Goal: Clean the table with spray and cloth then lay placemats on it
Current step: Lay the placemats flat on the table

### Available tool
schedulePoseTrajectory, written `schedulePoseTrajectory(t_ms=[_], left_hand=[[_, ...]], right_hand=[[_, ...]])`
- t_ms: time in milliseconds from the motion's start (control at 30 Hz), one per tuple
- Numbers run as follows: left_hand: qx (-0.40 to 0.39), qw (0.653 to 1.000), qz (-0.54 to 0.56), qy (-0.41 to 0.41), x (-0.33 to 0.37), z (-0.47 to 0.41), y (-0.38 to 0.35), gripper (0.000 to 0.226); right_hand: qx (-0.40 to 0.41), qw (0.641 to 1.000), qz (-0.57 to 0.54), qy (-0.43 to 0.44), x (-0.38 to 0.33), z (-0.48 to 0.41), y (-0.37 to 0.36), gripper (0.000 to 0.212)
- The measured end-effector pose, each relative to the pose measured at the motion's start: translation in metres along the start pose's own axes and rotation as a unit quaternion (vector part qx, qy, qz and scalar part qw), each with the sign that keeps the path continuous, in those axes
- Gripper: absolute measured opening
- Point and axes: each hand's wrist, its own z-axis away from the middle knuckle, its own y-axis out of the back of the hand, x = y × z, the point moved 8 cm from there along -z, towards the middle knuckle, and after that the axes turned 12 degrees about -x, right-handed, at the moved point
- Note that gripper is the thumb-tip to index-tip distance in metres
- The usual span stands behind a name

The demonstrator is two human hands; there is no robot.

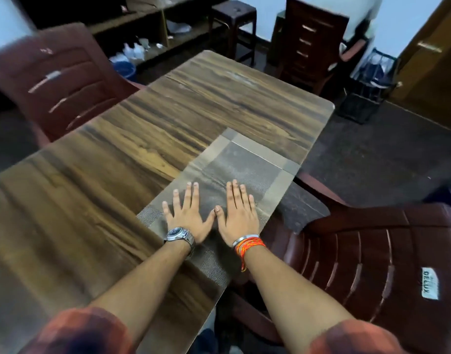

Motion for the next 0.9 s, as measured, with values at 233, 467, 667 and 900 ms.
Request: schedulePoseTrajectory(t_ms=[233,467,667,900], left_hand=[[0.062,0.991,0.048,0.106,-0.074,0.114,0.02,0.084],[0.115,0.959,0.075,0.247,-0.154,0.267,-0.011,0.079],[0.122,0.916,0.119,0.363,-0.234,0.39,-0.053,0.08],[0.111,0.865,0.186,0.452,-0.323,0.494,-0.108,0.081]], right_hand=[[-0.021,0.991,0.007,0.135,-0.081,0.057,-0.001,0.068],[-0.081,0.955,0.001,0.287,-0.188,0.162,-0.061,0.069],[-0.144,0.901,0.037,0.407,-0.274,0.265,-0.124,0.07],[-0.203,0.843,0.086,0.49,-0.355,0.344,-0.194,0.067]])
